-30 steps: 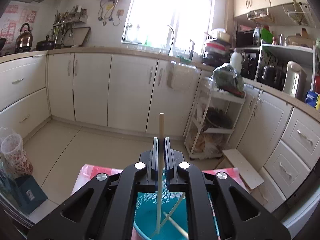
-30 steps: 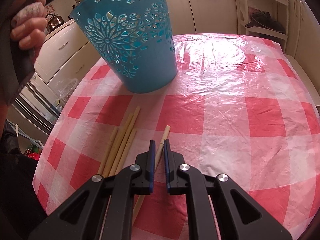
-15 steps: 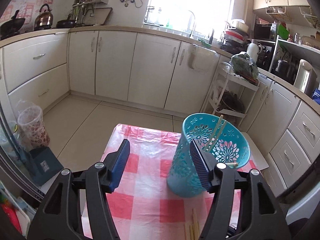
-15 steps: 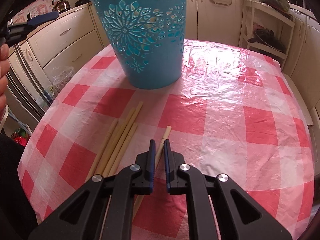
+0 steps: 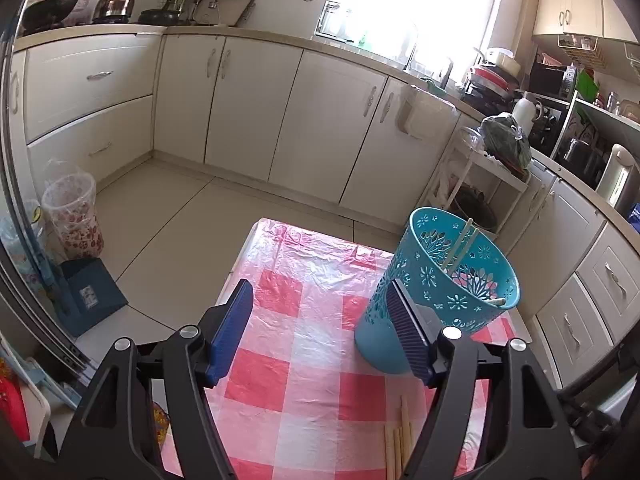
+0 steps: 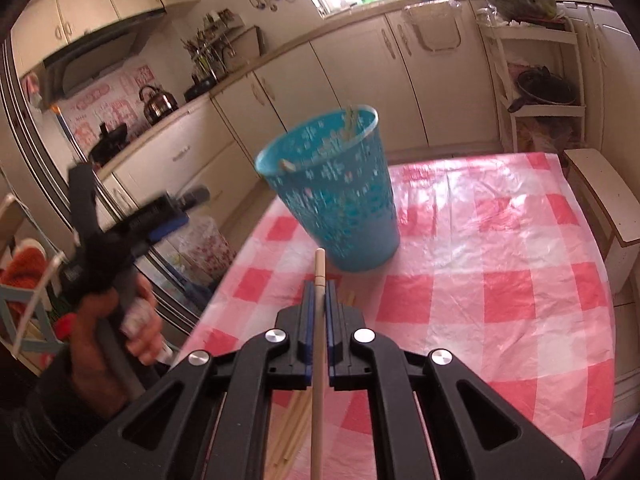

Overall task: Organize utensils
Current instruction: 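Close the right tool on another wooden chopstick, then carry the chopstick with the right tool over the teal bin and open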

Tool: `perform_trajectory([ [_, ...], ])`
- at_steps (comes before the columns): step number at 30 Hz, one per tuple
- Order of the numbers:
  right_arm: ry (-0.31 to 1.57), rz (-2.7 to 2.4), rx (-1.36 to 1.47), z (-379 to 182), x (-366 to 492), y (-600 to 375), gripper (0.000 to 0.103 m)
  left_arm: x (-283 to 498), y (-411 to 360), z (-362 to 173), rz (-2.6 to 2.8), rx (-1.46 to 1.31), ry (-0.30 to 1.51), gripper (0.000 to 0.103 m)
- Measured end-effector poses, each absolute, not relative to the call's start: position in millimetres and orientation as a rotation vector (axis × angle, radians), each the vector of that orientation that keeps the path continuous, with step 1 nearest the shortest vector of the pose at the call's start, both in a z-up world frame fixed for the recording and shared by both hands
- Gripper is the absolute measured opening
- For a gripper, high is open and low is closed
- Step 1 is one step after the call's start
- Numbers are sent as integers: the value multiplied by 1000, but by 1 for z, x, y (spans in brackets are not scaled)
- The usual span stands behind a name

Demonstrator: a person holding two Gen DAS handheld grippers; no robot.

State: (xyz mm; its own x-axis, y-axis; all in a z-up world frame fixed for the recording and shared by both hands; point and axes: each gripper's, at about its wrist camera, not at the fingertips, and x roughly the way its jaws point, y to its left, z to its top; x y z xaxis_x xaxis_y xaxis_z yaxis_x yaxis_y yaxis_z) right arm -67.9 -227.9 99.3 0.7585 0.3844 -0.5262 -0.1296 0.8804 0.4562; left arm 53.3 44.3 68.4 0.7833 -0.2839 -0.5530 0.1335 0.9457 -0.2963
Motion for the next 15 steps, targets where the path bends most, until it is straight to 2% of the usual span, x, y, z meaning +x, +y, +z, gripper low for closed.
perform_trajectory([
  [8, 263, 242, 405, 194, 5, -220, 6, 53, 40, 66, -233, -264, 640, 68],
  [12, 148, 168, 391, 201, 54, -210, 6, 55, 43, 65, -237, -273, 644, 68],
  [15, 156, 129, 379, 190, 82, -204, 6, 58, 47, 64, -237, -282, 652, 69],
])
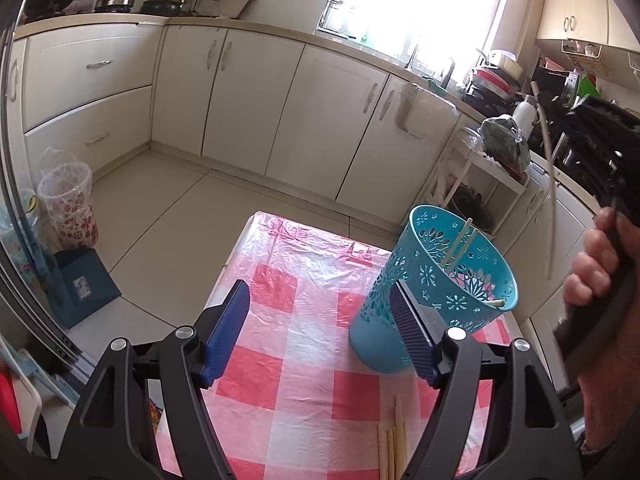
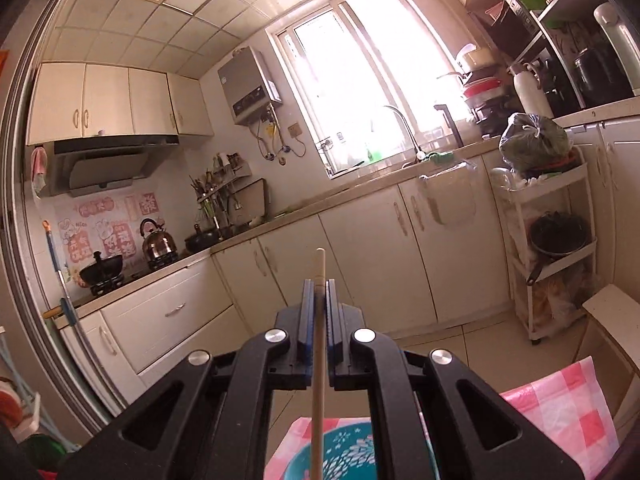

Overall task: Organize utensils
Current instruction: 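Carry the chopstick with the right tool over the teal bin and open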

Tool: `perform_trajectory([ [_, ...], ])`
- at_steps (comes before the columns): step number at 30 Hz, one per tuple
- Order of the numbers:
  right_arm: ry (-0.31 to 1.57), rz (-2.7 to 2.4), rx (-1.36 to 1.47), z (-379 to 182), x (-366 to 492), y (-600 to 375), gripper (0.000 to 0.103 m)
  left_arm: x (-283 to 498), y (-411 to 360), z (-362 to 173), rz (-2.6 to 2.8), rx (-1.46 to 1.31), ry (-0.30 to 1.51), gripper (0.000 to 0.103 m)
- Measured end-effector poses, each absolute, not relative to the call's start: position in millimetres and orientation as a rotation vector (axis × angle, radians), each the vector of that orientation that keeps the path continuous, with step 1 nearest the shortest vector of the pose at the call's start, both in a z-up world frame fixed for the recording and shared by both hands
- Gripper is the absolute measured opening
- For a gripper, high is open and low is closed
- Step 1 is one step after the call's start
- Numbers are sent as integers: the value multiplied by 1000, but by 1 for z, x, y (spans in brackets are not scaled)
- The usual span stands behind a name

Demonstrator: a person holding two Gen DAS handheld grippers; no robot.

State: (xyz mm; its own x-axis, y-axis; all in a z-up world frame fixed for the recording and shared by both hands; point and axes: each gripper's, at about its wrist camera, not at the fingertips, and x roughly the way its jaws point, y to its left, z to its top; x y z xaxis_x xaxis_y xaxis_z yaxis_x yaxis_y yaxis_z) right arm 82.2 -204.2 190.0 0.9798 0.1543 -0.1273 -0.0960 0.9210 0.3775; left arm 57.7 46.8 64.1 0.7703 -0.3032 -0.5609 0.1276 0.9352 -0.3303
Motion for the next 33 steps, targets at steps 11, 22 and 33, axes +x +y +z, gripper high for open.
perform_trajectory([
  [11, 295, 119, 342, 151, 99, -190, 6, 62, 50, 61, -236, -305, 684, 69],
  [22, 350, 133, 279, 142, 7, -203, 31, 42, 50, 67, -159, -232, 627, 70],
  [33, 704, 72, 307, 30, -73, -204, 31, -11, 53, 56, -123, -250, 644, 76],
])
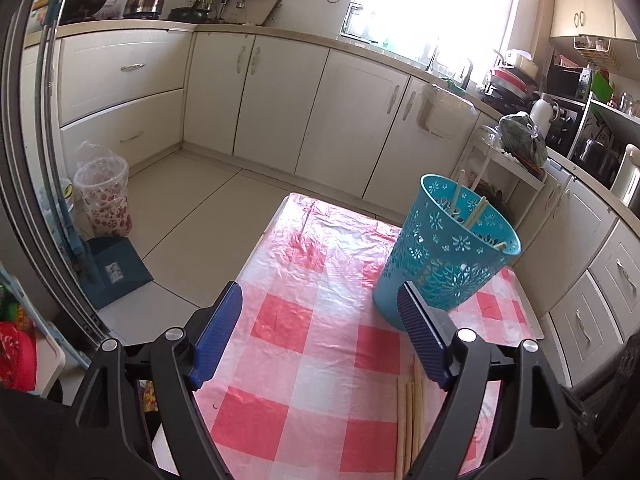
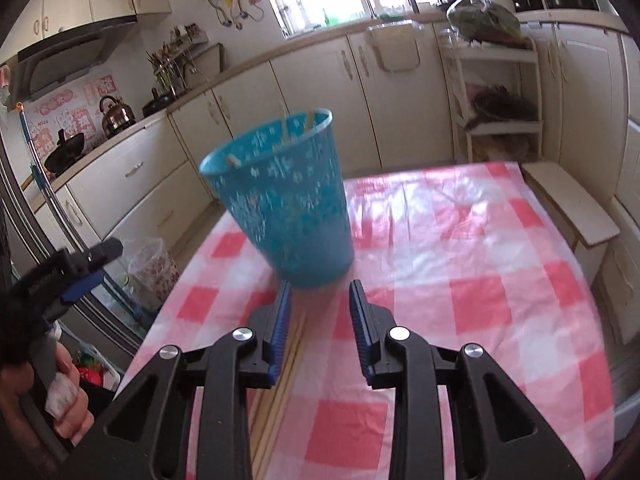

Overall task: Organize utensils
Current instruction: 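Carry the chopstick with the right tool over the teal bin and open, then bring both open tools back down toward the remaining chopsticks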

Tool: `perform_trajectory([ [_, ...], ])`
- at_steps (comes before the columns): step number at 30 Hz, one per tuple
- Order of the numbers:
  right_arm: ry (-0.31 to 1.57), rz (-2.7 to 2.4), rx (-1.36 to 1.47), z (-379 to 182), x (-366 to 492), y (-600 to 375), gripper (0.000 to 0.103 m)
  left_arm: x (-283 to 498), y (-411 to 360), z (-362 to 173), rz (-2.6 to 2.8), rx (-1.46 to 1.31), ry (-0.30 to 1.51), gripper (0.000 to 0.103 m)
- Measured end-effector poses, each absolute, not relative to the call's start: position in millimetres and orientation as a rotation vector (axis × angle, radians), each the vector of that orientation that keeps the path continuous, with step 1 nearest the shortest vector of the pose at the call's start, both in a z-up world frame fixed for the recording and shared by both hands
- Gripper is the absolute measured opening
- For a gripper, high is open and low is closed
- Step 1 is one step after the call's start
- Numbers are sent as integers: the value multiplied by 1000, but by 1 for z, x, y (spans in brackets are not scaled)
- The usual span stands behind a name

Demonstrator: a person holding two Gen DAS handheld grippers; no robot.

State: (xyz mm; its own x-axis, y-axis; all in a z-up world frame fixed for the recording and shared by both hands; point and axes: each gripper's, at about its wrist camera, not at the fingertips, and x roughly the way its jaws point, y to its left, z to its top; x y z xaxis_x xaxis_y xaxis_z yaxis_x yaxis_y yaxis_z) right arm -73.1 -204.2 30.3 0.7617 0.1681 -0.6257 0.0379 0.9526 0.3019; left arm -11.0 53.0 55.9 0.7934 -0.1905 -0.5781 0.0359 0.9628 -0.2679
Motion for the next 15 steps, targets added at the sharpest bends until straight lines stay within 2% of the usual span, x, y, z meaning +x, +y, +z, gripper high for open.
perform_trajectory([
  [15, 832, 118, 253, 1, -77, -182, 31, -17, 46, 22, -120, -232, 753, 79],
])
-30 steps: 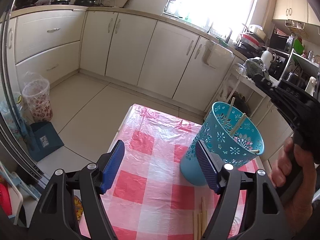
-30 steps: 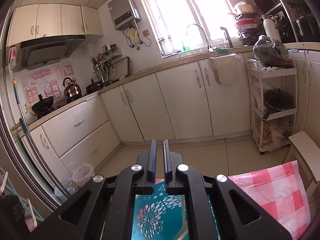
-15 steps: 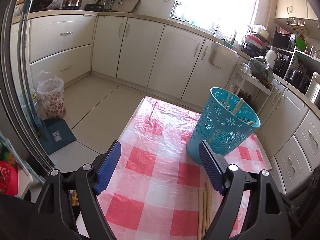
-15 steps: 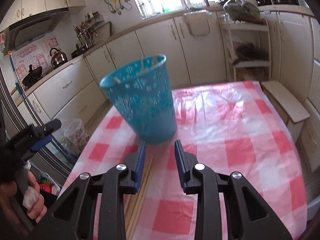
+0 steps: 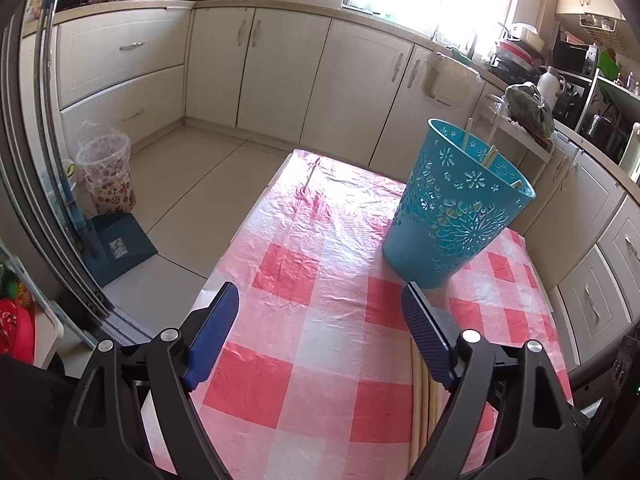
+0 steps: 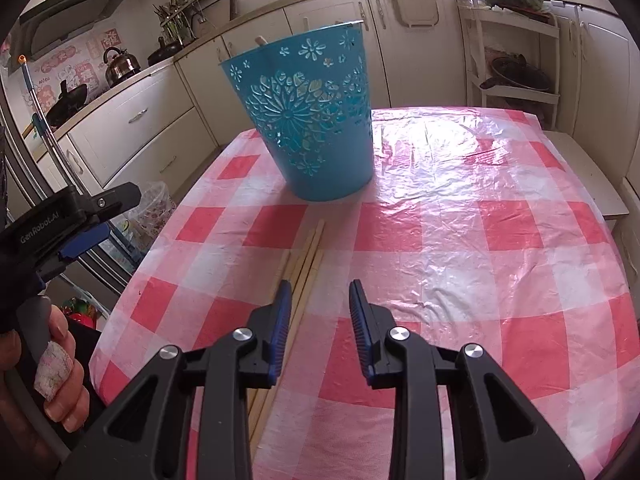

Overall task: Organize utensils
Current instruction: 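Bring both open tools back down toward the remaining chopsticks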

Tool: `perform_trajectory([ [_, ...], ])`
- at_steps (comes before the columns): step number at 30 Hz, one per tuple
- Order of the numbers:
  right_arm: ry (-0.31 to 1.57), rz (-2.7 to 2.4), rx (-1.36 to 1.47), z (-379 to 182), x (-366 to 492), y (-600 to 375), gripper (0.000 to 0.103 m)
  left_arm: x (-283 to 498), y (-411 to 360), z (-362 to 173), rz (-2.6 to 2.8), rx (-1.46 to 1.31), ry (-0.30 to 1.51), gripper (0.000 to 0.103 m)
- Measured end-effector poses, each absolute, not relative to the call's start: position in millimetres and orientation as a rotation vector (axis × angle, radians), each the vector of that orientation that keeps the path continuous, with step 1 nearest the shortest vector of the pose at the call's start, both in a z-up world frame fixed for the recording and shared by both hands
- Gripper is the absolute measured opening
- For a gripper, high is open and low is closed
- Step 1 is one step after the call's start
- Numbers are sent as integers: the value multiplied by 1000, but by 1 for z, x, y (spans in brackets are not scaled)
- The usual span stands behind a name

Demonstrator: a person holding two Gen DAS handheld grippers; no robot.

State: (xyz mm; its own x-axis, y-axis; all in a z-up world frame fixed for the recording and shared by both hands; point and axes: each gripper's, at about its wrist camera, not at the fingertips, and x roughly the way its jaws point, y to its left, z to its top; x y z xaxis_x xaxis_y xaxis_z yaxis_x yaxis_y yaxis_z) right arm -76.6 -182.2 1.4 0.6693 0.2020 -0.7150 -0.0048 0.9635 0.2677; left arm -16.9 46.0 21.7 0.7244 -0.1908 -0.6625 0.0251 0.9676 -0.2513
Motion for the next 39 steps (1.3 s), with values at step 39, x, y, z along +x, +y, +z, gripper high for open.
perform_trajectory([
  [39, 968, 103, 74, -18, -45, -159, 10, -1, 35, -13, -138, -218, 903, 79],
])
